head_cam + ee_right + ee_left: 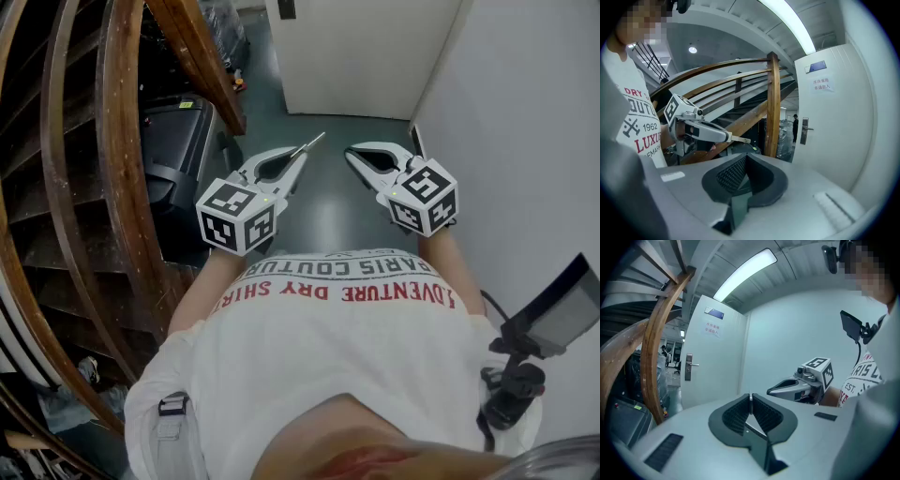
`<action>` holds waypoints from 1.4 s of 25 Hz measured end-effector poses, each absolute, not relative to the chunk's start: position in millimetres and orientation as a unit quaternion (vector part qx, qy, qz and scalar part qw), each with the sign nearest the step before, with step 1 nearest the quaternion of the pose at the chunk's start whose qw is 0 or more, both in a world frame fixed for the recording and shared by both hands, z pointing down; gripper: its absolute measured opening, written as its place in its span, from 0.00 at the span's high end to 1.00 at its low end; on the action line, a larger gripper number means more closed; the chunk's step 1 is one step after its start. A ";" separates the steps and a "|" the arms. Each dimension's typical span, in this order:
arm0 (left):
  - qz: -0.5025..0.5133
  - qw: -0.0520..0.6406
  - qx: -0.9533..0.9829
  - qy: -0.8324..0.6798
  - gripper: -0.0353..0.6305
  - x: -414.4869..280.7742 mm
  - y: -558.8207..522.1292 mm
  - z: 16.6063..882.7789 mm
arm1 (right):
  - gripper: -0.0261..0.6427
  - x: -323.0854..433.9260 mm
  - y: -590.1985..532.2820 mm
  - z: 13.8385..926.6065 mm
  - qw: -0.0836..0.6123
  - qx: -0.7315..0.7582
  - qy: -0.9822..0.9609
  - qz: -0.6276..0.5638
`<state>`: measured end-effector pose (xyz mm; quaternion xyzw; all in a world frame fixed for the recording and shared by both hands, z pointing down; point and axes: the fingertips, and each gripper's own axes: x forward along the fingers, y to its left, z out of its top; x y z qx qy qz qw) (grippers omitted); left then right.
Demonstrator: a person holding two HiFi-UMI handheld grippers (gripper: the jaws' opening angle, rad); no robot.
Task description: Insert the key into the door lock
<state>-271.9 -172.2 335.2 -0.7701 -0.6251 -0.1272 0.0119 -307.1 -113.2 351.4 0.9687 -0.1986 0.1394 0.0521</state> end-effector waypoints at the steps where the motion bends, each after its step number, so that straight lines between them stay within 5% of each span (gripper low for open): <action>1: -0.127 0.011 -0.770 -0.625 0.91 -271.7 -172.3 334.8 | 0.96 -306.5 -113.3 351.0 0.052 0.969 -0.199 0.140; 22: -0.157 -0.006 -0.760 -0.631 0.91 -269.0 -163.7 354.2 | 0.96 -311.3 -110.9 375.6 0.019 0.965 -0.216 0.150; 35: -0.204 -0.049 -0.747 -0.631 0.91 -84.3 -62.9 402.2 | 0.96 -139.9 1.2 414.8 -0.011 0.971 -0.167 0.171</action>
